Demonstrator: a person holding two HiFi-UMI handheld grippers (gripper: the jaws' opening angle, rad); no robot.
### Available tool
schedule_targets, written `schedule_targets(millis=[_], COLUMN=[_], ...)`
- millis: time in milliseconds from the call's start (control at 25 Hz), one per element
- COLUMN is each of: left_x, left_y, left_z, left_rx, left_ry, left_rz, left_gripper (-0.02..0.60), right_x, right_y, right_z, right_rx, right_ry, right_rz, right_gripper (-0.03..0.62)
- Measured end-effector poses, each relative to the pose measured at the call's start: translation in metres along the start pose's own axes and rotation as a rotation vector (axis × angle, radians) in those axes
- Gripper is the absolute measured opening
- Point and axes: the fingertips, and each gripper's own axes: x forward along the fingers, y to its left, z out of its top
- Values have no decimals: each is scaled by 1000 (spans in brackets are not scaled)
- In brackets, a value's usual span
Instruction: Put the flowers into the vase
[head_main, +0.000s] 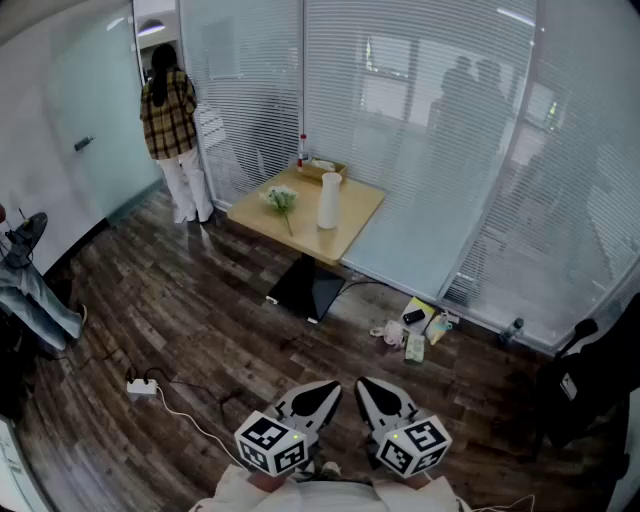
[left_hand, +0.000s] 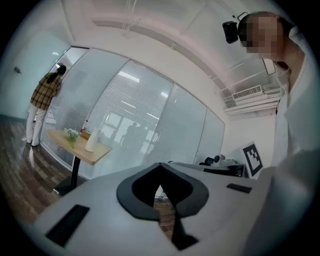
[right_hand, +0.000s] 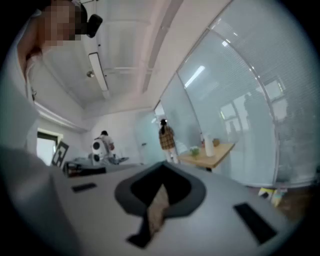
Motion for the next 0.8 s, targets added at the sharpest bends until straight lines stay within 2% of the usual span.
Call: schedule_targets(millis=[520, 800], left_x=[-7, 3], left_y=[10, 6], left_z=[2, 1], left_rx=[-19, -45], left_ry=[-17, -23], left_rz=[-14, -42], left_gripper=[9, 8], right_x=[14, 7], right_y=[6, 5], right_z=[0, 5], right_rx=[-7, 33], right_ry=[-10, -30], right_rz=[0, 22], right_gripper=[12, 12])
